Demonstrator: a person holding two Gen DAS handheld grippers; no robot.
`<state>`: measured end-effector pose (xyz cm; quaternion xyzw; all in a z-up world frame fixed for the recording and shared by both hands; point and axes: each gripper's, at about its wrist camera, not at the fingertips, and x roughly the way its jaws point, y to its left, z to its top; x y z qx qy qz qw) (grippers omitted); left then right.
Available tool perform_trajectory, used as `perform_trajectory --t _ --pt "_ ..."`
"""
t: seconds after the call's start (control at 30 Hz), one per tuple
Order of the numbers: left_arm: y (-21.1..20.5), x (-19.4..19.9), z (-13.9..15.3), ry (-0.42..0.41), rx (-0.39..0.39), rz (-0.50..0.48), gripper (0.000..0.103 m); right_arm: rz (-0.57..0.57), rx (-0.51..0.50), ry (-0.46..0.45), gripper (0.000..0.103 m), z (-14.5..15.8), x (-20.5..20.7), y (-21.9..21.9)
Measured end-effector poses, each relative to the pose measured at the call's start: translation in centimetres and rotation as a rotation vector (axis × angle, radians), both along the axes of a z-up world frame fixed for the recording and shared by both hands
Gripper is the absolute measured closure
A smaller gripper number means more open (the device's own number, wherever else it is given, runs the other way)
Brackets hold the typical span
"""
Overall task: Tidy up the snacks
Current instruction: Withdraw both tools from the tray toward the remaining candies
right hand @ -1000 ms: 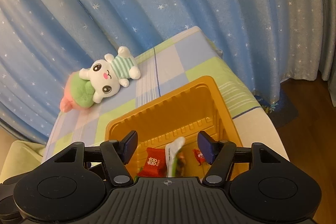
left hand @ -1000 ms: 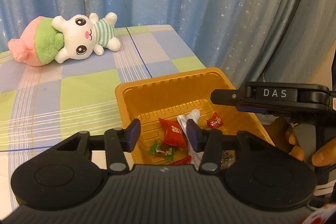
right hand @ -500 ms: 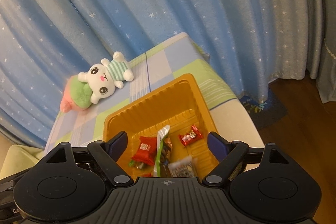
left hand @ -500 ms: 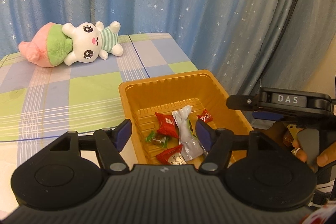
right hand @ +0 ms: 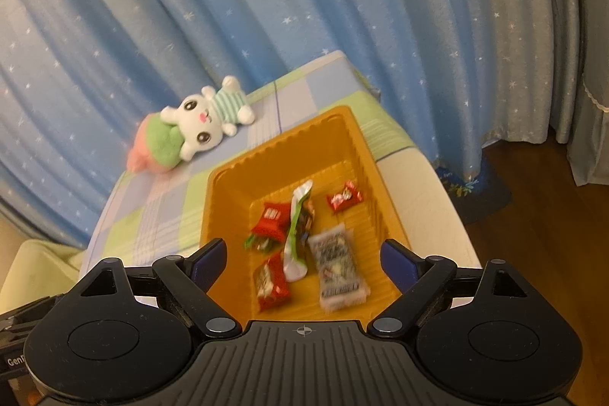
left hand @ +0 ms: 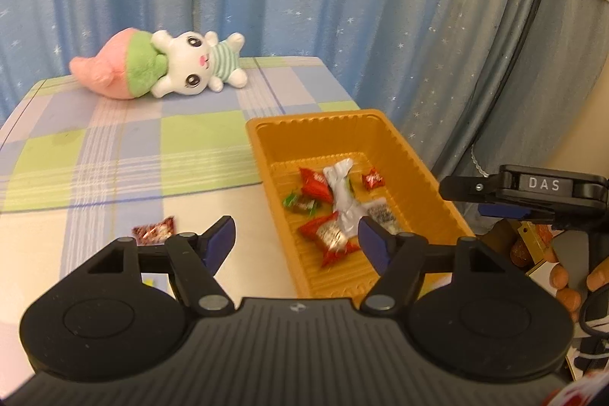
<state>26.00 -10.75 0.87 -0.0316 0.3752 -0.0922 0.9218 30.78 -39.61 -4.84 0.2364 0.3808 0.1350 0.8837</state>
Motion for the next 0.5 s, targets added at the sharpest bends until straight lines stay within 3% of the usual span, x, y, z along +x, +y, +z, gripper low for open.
perform_trajectory --t 0.5 --pt "6.3 -6.0 -0.4 0.024 0.007 0.107 0.034 0.158 -0.080 -0.008 0.015 -0.3 -5.3 4.6"
